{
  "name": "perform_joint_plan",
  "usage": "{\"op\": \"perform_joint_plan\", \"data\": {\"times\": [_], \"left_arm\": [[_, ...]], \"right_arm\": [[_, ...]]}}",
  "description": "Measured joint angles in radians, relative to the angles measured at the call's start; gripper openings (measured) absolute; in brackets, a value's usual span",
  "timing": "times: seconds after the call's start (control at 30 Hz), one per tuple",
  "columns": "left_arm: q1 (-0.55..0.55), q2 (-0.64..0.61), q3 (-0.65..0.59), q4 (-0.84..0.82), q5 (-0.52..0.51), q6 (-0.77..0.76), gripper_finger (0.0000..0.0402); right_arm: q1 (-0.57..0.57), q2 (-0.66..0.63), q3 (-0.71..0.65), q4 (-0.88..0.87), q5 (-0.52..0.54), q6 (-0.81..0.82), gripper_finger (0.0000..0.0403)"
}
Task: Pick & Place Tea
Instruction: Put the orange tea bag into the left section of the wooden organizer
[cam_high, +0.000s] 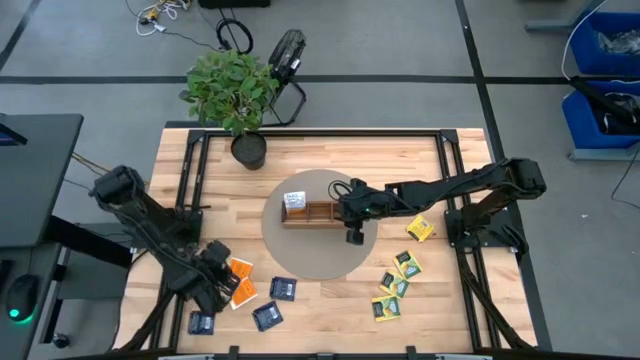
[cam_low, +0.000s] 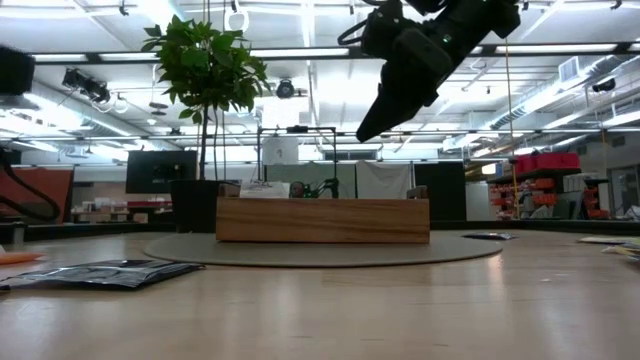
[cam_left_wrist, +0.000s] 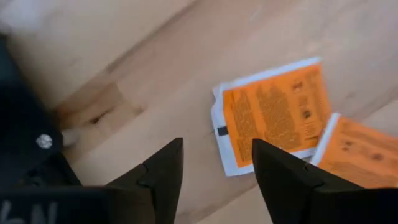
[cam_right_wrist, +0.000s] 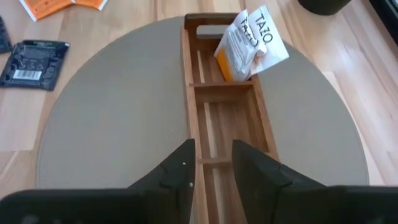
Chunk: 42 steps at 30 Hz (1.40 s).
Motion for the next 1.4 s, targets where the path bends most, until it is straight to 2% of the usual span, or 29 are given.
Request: {"op": "perform_joint_plan", "data": {"times": [0.13,0.37,0.77,0.93,1.23,1.4], "left_arm": [[0.032,0.078,0.000,0.066,0.073,0.100,0.0205],[0.085,0.123,0.000,0.134,0.081,0.232,0.0206],[0.092,0.114,-0.078,0.234,0.077,0.238,0.0199],[0.092,0.111,-0.080,0.250,0.077,0.240,0.0151],[0.092,0.113,-0.082,0.251,0.057,0.285,0.0013],[0.093,0.123,-0.055,0.160,0.038,0.341,0.0006]], "right_arm": [[0.000,0.000,0.000,0.009,0.000,0.001,0.0114],[0.000,0.000,0.000,0.010,-0.003,0.004,0.0114],[0.000,0.000,0.000,0.010,-0.003,0.003,0.0114],[0.000,0.000,0.000,0.010,-0.003,0.003,0.0114],[0.000,0.001,0.000,0.011,-0.003,0.003,0.0114],[0.000,0.001,0.000,0.011,-0.003,-0.017,0.0113]]}}
